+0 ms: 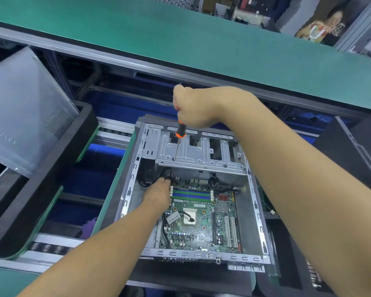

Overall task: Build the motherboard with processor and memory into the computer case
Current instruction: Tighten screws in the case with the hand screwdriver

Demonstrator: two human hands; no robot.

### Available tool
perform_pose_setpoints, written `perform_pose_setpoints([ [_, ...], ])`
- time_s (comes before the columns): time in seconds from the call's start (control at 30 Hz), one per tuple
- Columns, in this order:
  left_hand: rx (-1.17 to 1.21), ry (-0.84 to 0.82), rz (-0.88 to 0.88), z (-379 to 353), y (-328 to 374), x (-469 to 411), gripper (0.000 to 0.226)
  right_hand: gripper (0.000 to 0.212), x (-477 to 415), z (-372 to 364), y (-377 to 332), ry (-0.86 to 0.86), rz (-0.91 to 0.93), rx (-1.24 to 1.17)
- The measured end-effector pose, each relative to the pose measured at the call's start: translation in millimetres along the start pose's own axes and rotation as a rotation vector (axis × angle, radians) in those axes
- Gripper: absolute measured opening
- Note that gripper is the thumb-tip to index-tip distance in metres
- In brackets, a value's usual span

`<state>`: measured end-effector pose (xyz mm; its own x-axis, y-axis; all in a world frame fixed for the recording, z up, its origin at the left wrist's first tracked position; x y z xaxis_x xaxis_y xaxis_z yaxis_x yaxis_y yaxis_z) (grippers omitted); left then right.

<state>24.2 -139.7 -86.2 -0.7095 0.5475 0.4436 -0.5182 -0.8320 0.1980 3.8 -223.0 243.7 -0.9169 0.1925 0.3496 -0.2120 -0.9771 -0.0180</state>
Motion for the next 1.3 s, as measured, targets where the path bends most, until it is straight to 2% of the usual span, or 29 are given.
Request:
perform_pose_setpoints([
  [0.1,0.008,0.013,0.003,0,1,0,0.06,0.011,1,1,2,0.054,-0.053,0.056],
  [0.17,0.013,0.02,0.001,0,0,0,0.06,0.014,0,-2,1,0.045,-0.064,0.088],
  [0.27,0.016,0.021,-0.002,0,0,1,0.059,0.026,2,0,3,0.019,-0.09,-0.02],
  [0.37,0.014,0.005,-0.004,1,0,2,0.062,0.018,1,1,3,-0.039,-0.032,0.036],
  [0.47,-0.008,0.0,-0.013,2,0,3,0.063,0.02,-1,2,1,0.024,0.007,0.04],
  [0.67,-0.018,-0.008,-0.029,3,0,4,0.064,0.008,-1,-2,2,0.039,-0.028,0.109],
  [0.77,-0.028,-0.005,-0.038,3,0,5,0.065,0.025,2,0,2,0.031,-0.053,-0.006],
  [0.87,-0.047,0.001,-0.053,2,0,4,0.064,0.014,6,0,0,-0.036,0.002,0.039],
  [0.97,-0.047,0.003,-0.051,4,1,5,0.064,0.005,8,5,0,-0.016,0.007,0.085],
  [1.07,-0.044,0.007,-0.048,3,1,5,0.065,0.029,2,7,3,0.017,0.013,0.198],
  [1.23,-0.025,0.008,-0.039,5,1,7,0.064,0.014,-2,2,3,0.028,0.018,0.165],
  [1.3,-0.009,0.027,-0.048,3,1,7,0.064,0.029,-2,0,2,0.071,0.011,0.166],
])
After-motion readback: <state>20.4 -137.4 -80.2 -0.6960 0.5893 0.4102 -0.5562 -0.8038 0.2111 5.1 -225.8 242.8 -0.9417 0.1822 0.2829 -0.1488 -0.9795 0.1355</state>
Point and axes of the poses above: each hand's wrist, its own x-axis away from the middle knuckle, its own z-axis out of the back of the hand, y = z × x, the point moved 3 cm from there along -x, towards the middle knuckle, and after that the axes turned 8 degrees about z, right-handed, at the moved point
